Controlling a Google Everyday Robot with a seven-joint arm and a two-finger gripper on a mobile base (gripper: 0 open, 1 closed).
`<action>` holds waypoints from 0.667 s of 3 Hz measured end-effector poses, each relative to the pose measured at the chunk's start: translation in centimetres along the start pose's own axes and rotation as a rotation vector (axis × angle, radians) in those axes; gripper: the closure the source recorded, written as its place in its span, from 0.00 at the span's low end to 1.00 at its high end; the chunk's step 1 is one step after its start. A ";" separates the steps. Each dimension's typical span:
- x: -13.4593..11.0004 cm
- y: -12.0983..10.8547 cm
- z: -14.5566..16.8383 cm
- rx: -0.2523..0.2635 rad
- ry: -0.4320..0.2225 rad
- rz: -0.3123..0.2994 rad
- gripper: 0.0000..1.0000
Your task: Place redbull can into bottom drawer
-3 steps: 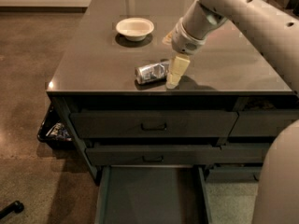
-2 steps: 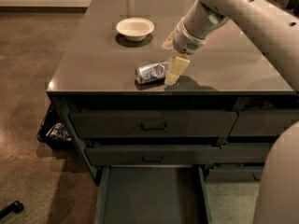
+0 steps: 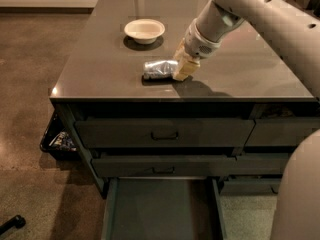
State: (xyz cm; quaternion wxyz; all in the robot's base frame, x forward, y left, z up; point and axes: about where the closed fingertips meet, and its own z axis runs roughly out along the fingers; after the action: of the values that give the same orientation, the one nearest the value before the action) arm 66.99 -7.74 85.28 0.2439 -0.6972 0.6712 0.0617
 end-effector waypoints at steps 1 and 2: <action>0.0 0.0 0.0 0.000 0.000 0.000 0.88; -0.5 1.6 -1.0 0.011 -0.008 0.009 1.00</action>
Offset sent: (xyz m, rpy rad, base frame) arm -0.0492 -0.0029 0.0227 0.0294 -0.0261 -0.0345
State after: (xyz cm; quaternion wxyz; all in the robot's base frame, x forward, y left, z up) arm 65.20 -7.70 85.94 0.2502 -0.6926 0.6737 0.0616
